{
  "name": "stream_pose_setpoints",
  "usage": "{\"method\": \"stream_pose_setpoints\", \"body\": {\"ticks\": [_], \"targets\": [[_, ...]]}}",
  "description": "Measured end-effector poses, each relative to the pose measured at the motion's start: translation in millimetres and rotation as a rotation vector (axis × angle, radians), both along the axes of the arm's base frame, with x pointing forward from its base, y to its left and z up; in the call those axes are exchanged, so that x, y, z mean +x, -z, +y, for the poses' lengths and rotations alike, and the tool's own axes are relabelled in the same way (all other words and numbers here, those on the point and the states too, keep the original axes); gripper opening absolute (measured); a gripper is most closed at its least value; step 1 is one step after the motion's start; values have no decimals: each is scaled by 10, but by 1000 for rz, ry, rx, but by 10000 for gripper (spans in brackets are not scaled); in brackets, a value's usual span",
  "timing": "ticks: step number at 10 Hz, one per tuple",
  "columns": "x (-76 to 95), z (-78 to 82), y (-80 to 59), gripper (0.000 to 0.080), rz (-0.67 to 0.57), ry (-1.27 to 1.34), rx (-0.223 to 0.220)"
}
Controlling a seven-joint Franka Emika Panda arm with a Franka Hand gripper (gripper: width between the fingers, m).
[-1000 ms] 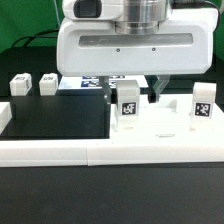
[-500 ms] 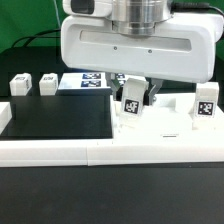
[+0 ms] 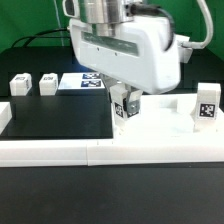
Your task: Assemble square table
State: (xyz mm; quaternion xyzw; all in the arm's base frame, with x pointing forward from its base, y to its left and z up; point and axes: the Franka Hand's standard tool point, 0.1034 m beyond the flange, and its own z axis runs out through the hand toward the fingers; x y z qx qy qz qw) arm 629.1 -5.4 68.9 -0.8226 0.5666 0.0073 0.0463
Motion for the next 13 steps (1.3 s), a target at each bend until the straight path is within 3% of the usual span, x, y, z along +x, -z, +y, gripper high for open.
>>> {"method": "stream_pose_setpoints", "body": {"ticks": [4,6,7,8,9,10,13], "targets": [[-40,31,0,291,-4,269,26],[-40,44,-3,291,-10,199,21],[-18,97,-29,470,-21,45,0],[9,157,-51,586,-38,-203,-44],[9,217,-57,586,-41,-320,-65],[7,204,-51,636,-46,-404,-68],[5,154,-49,648,-62,-690,-82]]}}
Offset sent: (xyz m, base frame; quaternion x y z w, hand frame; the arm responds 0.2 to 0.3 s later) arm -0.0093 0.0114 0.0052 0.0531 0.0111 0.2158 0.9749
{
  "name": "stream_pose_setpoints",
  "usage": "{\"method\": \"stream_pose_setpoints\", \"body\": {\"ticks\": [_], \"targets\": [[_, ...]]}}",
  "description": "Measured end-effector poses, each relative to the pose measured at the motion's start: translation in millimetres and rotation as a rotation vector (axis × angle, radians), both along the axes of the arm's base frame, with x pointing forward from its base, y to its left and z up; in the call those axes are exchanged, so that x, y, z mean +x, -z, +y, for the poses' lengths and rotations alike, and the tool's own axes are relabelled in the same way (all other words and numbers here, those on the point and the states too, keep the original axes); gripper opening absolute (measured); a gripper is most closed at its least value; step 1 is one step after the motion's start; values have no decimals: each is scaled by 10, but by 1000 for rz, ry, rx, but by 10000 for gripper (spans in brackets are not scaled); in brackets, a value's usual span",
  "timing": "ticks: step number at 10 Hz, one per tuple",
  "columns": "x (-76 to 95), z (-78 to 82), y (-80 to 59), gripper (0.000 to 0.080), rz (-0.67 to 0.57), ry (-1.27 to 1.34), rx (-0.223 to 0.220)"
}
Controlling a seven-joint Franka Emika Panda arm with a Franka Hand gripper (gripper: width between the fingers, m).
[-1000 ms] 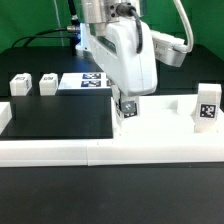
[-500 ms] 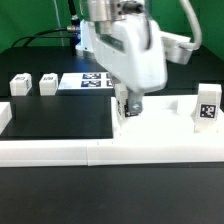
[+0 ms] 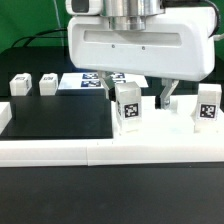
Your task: Assemble square table
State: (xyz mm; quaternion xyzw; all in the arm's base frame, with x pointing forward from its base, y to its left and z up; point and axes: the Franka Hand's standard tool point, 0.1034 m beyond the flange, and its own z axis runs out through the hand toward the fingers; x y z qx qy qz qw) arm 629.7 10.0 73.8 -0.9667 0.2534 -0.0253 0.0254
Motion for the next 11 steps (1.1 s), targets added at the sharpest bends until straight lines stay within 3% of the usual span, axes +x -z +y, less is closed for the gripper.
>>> {"method": "stream_pose_setpoints", "body": {"ticks": [2,5,7,8,11], "targets": [[-2,-173,20,648,-13,-206,-15],[-3,-185,27,648,-20,-288,-24],[-3,-184,27,377,-20,-286,-23],[-3,-172,29,288,-17,-178,-11],[-5,-155,35,288,-8,70,11]]}}
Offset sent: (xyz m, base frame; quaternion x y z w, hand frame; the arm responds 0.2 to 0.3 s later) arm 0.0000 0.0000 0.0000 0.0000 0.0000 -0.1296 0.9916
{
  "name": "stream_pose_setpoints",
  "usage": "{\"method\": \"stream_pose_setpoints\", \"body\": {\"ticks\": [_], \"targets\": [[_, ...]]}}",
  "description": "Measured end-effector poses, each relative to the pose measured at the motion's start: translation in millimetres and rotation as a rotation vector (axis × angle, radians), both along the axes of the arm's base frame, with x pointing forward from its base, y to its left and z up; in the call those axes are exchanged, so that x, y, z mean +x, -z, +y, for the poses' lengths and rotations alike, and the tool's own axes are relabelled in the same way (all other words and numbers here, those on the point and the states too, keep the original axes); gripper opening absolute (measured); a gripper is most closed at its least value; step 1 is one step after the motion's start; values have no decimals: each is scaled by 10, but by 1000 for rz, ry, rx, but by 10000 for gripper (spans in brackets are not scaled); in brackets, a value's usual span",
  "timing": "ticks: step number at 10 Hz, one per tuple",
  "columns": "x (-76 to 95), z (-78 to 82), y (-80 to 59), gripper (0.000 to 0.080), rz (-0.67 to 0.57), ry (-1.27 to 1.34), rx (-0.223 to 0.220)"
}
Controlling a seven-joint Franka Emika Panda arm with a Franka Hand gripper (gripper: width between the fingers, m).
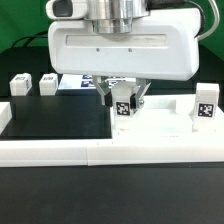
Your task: Assemble square table
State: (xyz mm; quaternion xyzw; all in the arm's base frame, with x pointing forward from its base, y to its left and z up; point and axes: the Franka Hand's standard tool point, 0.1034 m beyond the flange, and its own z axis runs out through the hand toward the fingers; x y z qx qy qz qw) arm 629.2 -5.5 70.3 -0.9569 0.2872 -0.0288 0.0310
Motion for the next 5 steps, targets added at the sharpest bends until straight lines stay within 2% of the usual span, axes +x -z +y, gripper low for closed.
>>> {"method": "stream_pose_setpoints", "body": {"ticks": [2,4,5], "targets": [[-20,-2,12,288,26,284,22],[-50,72,2,290,84,812,98],[-45,85,-5,290,96,986,112]]}}
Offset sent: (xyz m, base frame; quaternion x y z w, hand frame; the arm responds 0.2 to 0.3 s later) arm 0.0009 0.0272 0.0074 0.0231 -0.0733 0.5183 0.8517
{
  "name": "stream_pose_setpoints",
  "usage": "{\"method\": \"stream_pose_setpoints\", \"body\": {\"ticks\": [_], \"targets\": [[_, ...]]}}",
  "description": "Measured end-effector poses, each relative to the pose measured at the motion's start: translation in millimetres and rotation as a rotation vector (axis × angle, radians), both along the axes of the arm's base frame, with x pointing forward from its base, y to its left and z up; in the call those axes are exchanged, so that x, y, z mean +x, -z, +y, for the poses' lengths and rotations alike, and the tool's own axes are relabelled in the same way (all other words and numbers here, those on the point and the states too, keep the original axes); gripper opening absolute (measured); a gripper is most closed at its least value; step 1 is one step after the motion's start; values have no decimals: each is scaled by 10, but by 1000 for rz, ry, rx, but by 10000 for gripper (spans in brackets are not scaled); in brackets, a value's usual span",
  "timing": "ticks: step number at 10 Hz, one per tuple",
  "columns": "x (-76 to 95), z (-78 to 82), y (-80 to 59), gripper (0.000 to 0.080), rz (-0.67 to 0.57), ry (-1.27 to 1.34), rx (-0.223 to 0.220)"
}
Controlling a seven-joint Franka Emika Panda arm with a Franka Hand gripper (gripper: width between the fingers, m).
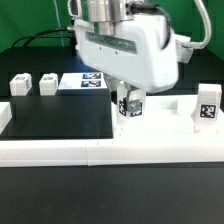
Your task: Assemble square table
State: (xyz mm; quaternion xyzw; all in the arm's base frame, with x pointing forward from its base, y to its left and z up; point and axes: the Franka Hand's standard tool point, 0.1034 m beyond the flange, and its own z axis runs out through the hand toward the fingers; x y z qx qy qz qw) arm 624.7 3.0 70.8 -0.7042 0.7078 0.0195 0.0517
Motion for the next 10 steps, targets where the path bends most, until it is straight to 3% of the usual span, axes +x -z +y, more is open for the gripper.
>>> {"method": "stream_pose_setpoints", "body": {"ticks": [1,4,5,6,7,10], "targets": [[1,-18,13,290,-5,228,20],[-7,-28,17,292,-19,294,29],[-7,-28,17,366,-19,294,29],[-7,-28,17,560,-19,294,29],[-7,-28,17,622,-19,294,29],[-7,-28,17,648,-19,294,29]]}}
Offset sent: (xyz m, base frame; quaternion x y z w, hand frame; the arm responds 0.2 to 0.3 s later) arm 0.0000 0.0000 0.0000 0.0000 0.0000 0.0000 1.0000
